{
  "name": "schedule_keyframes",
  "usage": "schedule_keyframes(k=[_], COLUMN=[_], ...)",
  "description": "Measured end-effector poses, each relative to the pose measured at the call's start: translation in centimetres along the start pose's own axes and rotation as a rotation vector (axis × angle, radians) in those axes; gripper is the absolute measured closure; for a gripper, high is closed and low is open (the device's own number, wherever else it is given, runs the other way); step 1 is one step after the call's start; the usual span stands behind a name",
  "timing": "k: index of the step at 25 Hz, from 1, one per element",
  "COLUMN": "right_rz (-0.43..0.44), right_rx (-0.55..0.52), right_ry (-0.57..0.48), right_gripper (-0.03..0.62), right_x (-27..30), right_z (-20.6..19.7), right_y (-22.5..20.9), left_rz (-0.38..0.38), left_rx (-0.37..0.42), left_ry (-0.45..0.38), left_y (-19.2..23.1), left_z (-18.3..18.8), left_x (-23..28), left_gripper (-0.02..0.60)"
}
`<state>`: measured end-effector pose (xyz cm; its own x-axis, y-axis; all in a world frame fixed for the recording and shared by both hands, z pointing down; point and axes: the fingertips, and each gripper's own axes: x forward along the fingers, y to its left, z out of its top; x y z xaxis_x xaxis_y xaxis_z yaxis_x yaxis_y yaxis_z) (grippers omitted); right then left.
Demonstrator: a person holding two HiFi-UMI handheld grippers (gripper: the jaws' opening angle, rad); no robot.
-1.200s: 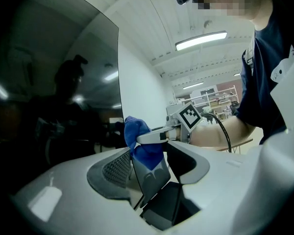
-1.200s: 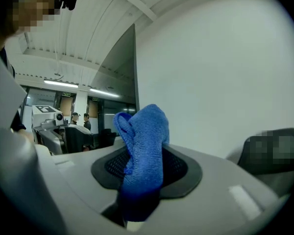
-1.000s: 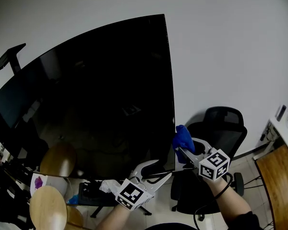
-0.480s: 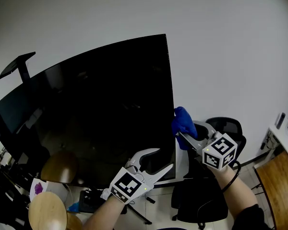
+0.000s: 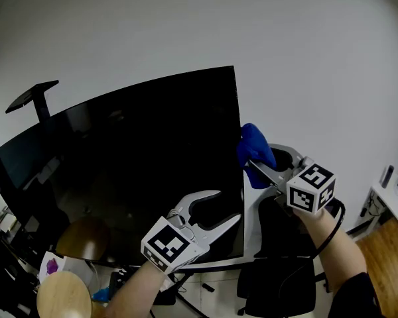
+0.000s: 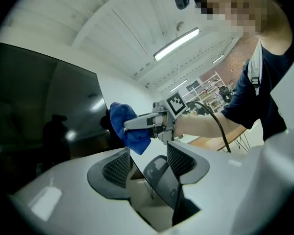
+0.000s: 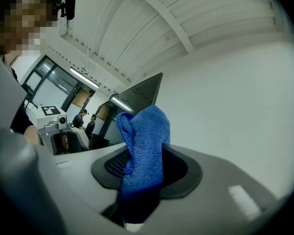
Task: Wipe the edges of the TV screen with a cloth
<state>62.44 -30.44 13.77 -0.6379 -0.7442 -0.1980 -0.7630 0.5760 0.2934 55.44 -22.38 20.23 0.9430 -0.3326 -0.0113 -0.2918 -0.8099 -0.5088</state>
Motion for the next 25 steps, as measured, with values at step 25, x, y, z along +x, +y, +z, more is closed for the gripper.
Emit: schedule_keyframes(k=[25], right_rz=[-0.003], right_rx=[-0.370], right_ry=[0.229], right_gripper=[0.439], right_x=[5.0], right_z=[16.5], right_y=[-5.2], left_rz=[0.074], left_rx=[0.170], left_ry=[-0.032], left_y=[6.9], left_z=[11.3], left_x=[-3.1], left_gripper=[0.359])
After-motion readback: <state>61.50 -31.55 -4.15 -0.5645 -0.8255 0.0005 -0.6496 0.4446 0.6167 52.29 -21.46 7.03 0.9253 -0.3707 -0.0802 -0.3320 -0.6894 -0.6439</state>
